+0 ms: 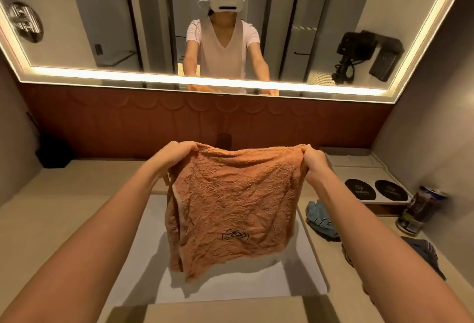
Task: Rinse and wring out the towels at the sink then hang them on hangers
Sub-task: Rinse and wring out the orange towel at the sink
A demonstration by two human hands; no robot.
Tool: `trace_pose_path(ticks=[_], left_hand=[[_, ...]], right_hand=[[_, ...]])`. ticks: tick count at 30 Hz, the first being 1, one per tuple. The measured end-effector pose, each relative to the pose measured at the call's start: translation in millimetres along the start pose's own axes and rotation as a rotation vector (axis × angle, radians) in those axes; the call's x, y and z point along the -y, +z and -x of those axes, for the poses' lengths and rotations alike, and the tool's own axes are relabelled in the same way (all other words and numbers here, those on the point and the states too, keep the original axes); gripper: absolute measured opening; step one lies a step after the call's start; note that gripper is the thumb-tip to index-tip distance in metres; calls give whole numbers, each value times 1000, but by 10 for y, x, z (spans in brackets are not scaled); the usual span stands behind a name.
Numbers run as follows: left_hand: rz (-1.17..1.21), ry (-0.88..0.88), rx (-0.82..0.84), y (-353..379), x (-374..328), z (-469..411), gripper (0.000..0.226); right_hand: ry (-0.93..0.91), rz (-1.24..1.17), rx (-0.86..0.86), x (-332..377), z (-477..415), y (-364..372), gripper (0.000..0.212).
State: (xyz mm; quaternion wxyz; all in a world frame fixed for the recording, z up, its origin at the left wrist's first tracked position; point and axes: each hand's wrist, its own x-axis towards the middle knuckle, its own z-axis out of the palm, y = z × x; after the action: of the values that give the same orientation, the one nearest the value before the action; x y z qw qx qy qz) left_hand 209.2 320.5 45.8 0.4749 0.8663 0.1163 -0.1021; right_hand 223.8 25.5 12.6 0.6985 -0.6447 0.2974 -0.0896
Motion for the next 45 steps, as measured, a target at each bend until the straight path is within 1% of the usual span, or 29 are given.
trace_pose_path(ticks=[1,3,4,9,10,11,12,13,15,16,17,19,20,21,22,24,25,26,27,28,30,34,36,38,40,41,42,43,45], left_hand=[[85,-23,29,1,-38,39,26],[245,-62,69,51,-117,87,32],[314,-61,96,94,-167,105,34],[471,16,275,334,-543,276,30],[455,33,313,346,-606,312,33],[415,56,355,348,-654,351,37],[340,87,399,339,-679,369,43],[256,110,436,327,-678,389,52],[96,141,441,292,-631,437,68],[68,185,398,268,-620,450,70],[92,234,314,245,-608,446,66],[207,329,72,173,-549,392,49],[237,355,-6,139,-485,324,36],[215,360,-9,121,-396,271,26],[163,346,78,147,-282,235,29],[136,255,349,277,-66,208,50],[186,233,458,329,-1,236,45],[261,256,508,370,34,253,31],[316,310,478,387,35,268,16],[324,382,394,376,13,278,7],[211,525,223,333,-53,256,19],[-133,688,27,311,-239,305,50],[-338,748,-88,264,-333,322,52],[-445,821,-70,247,-399,341,40],[-464,832,21,283,-415,364,21],[-491,814,44,325,-392,367,28],[-513,798,29,383,-355,351,36],[-493,820,-42,438,-317,336,35],[-346,948,-185,518,-246,363,18]], right_hand=[[11,-59,46,42,44,13,32],[-30,-133,160,143,208,70,20],[-64,-141,232,190,346,124,20],[-216,114,708,123,994,411,12],[-264,200,764,100,1040,416,20],[-327,287,795,84,1058,405,35],[-392,346,789,81,1054,396,47],[-445,370,736,73,1040,397,52],[-518,343,609,63,1017,400,50],[-530,313,567,59,1002,409,47],[-511,262,540,50,972,416,44],[-411,129,517,32,926,413,33],[-354,51,529,34,921,401,25],[-298,-37,556,38,908,390,19],[-238,-134,598,54,912,377,18],[-149,-281,696,89,898,357,25],[-129,-314,739,102,882,347,26],[-122,-324,772,130,884,334,26],[-126,-311,778,150,871,313,26],[-137,-286,764,164,855,280,26],[-182,-190,699,175,801,195,27],[-224,-18,629,152,704,80,32],[-217,-36,634,130,693,45,33],[-195,-117,652,110,707,22,32],[-168,-249,676,123,733,39,31],[-168,-295,689,138,738,60,31],[-176,-309,698,160,743,90,32],[-189,-293,696,191,758,125,32],[-209,-215,638,217,762,190,28]])
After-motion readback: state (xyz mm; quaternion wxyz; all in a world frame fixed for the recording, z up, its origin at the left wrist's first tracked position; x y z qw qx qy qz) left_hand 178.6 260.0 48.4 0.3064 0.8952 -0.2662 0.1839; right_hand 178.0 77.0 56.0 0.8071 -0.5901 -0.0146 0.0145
